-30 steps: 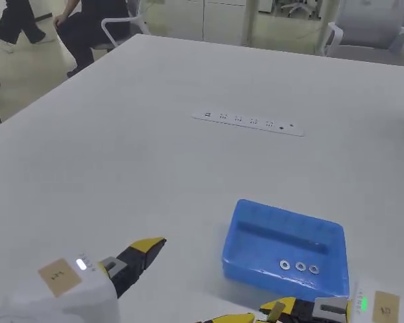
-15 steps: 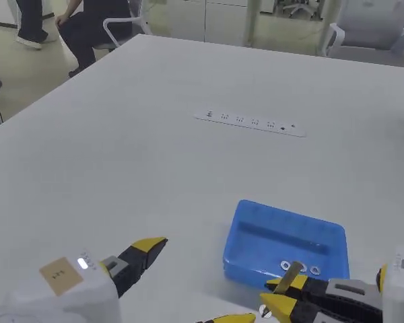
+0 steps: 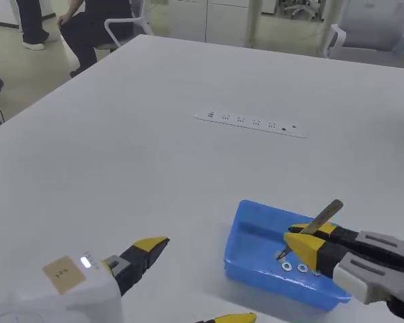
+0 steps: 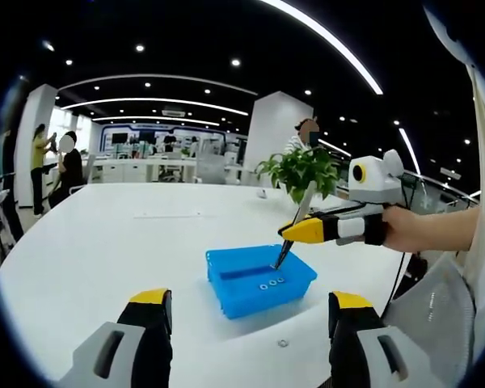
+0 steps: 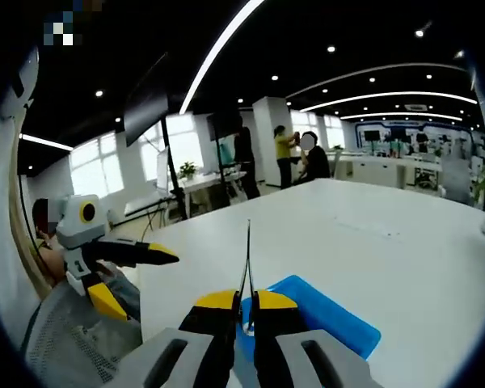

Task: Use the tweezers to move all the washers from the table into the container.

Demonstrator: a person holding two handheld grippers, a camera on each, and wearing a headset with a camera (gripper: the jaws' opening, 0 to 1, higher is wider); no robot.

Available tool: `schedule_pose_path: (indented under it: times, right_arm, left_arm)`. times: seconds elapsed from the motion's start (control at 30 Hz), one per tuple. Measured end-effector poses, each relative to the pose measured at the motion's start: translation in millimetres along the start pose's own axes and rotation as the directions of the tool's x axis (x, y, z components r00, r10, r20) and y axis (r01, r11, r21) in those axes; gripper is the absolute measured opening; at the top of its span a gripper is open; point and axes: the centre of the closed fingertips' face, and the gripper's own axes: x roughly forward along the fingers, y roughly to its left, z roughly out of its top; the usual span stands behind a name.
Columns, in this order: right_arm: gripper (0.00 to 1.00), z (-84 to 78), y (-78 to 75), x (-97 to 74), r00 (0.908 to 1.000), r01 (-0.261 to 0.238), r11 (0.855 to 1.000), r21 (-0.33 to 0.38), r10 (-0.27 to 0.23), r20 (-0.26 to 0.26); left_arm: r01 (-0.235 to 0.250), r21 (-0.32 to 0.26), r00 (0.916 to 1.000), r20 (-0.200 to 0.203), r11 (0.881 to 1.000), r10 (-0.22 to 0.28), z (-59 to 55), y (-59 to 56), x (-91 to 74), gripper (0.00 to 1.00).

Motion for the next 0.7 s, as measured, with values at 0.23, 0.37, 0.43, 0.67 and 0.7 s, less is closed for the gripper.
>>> schedule_pose_path:
  times: [0.23, 0.37, 0.43, 0.67, 0.7]
  right_arm:
    - [0.03, 1.9, -11.6, 10.0, 0.9998, 0.018, 1.0, -0.011, -0.018, -0.008]
    - [0.03, -1.9, -17.2, 16.9, 0.9995, 0.02, 1.0, -0.011, -0.02, -0.025]
    - [0.03, -3.3, -18.7, 19.2, 0.9994, 0.019, 1.0, -0.006, -0.019, -0.03]
    - [0.03, -13.9, -25.3, 27.4, 0.9976, 0.019, 1.0, -0.004, -0.019, -0.066]
    - [0.03, -15.5, -26.1, 28.4, 0.9971, 0.018, 1.0, -0.003, -0.018, -0.073]
  left_arm:
    - [0.002, 0.001, 1.0, -0.002, 1.0, -0.002, -0.3, -0.4, 0.2, 0.8]
    - [0.003, 0.002, 1.0, -0.004, 1.0, -0.003, -0.4, -0.8, 0.3, 0.8]
    - [0.002, 0.003, 1.0, -0.003, 1.0, -0.002, -0.3, -0.6, 0.4, 0.8]
    - [0.002, 0.003, 1.0, -0.002, 1.0, -0.002, -0.2, -0.9, 1.1, 0.8]
    - [0.002, 0.004, 1.0, -0.001, 1.0, -0.002, -0.2, -1.1, 1.2, 0.8]
